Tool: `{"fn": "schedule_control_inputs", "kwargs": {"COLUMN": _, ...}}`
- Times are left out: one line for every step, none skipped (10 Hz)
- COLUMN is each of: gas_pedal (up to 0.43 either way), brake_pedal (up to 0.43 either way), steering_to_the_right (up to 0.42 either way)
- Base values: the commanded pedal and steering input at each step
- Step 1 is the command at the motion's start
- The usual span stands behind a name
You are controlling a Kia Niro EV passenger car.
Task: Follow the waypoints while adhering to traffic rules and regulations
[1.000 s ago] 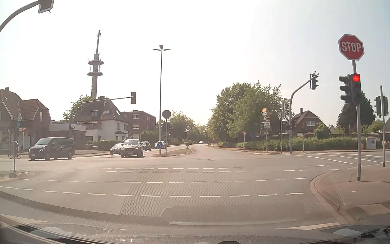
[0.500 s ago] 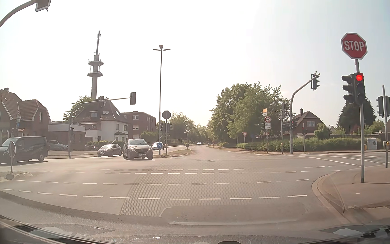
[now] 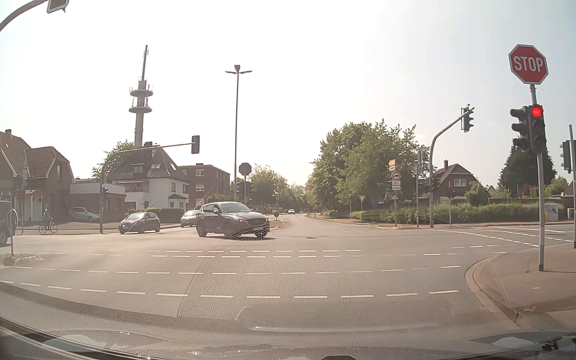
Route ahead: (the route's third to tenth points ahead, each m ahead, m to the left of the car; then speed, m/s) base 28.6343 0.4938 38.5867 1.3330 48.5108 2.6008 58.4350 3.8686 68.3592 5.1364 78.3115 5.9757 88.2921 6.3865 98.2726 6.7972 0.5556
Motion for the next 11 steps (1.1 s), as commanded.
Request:
{"fn": "schedule_control_inputs", "kwargs": {"gas_pedal": 0.000, "brake_pedal": 0.128, "steering_to_the_right": -0.002}}
{"fn": "schedule_control_inputs", "kwargs": {"gas_pedal": 0.000, "brake_pedal": 0.134, "steering_to_the_right": -0.002}}
{"fn": "schedule_control_inputs", "kwargs": {"gas_pedal": 0.000, "brake_pedal": 0.140, "steering_to_the_right": -0.001}}
{"fn": "schedule_control_inputs", "kwargs": {"gas_pedal": 0.000, "brake_pedal": 0.152, "steering_to_the_right": -0.002}}
{"fn": "schedule_control_inputs", "kwargs": {"gas_pedal": 0.000, "brake_pedal": 0.165, "steering_to_the_right": -0.002}}
{"fn": "schedule_control_inputs", "kwargs": {"gas_pedal": 0.000, "brake_pedal": 0.171, "steering_to_the_right": -0.002}}
{"fn": "schedule_control_inputs", "kwargs": {"gas_pedal": 0.000, "brake_pedal": 0.171, "steering_to_the_right": -0.002}}
{"fn": "schedule_control_inputs", "kwargs": {"gas_pedal": 0.000, "brake_pedal": 0.177, "steering_to_the_right": -0.002}}
{"fn": "schedule_control_inputs", "kwargs": {"gas_pedal": 0.000, "brake_pedal": 0.183, "steering_to_the_right": -0.002}}
{"fn": "schedule_control_inputs", "kwargs": {"gas_pedal": 0.000, "brake_pedal": 0.189, "steering_to_the_right": -0.002}}
{"fn": "schedule_control_inputs", "kwargs": {"gas_pedal": 0.000, "brake_pedal": 0.189, "steering_to_the_right": -0.002}}
